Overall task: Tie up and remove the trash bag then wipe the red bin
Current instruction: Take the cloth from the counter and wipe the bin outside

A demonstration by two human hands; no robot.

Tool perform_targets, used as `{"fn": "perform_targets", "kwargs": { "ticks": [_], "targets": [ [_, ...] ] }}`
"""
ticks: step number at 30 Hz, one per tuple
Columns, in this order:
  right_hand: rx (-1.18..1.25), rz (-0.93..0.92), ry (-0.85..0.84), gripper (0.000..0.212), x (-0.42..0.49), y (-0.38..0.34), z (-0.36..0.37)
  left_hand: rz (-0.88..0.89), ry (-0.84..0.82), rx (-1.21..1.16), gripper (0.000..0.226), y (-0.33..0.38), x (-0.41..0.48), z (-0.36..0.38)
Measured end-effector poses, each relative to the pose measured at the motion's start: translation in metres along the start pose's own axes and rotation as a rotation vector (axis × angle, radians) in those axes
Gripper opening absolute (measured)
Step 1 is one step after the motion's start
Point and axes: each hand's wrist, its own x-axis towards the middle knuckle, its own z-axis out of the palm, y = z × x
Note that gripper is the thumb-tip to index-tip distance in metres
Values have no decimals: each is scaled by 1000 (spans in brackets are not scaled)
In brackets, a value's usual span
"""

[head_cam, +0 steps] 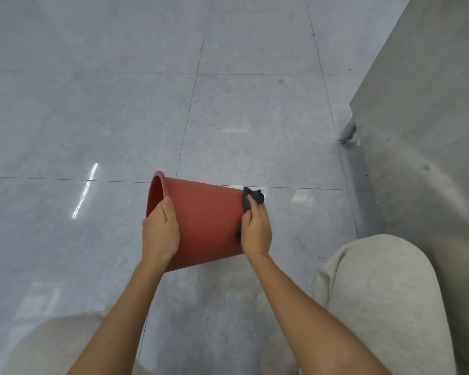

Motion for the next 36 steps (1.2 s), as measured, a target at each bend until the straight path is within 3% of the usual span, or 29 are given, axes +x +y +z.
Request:
{"fn": "perform_targets", "kwargs": {
  "ticks": [2, 3, 6, 8, 13, 17, 20, 22, 25, 27, 29, 32, 34, 36],
  "targets": [
    [8, 111, 55, 45, 13, -17, -2, -9, -23, 8, 49, 7, 1, 4],
    [12, 59, 73, 46, 11, -28, -1, -6, -41, 24, 49, 12, 2, 6],
    [87, -326, -27, 49, -29, -56, 5, 66, -77, 127, 49, 29, 9, 13],
    [107, -429, -104, 48, -48, -54, 3, 78, -82, 166, 51, 38, 13, 16],
    [69, -202, 39, 43, -18, -30, -6, 133, -102, 9, 41, 18, -7, 9],
    [60, 61, 96, 42, 16, -19, -6, 242, -117, 64, 31, -36, -38, -9],
    [68, 244, 101, 43, 28, -25, -9, 300, -232, 90, 29, -45, -35, -12],
    [130, 102, 62, 45, 17, -39, -10, 362, -299, 114, 27, -37, -25, -11],
    [258, -360, -104, 44, -20, -63, -7, 393, -313, 144, 29, -31, -15, -9],
    [224, -505, -151, 41, -26, -79, 1, 382, -306, 149, 29, -31, -12, -10],
    [100, -461, -142, 42, -12, -101, 11, 373, -299, 154, 31, -32, -9, -10],
    [-47, -225, -184, 39, 33, -123, 23, 371, -292, 185, 48, -36, -7, -12],
    [-146, -93, -310, 38, 65, -127, 26, 375, -313, 184, 50, -37, -8, -14],
    [-224, -80, -431, 33, 84, -121, 22, 393, -321, 195, 45, -33, -11, -14]
  ]
}}
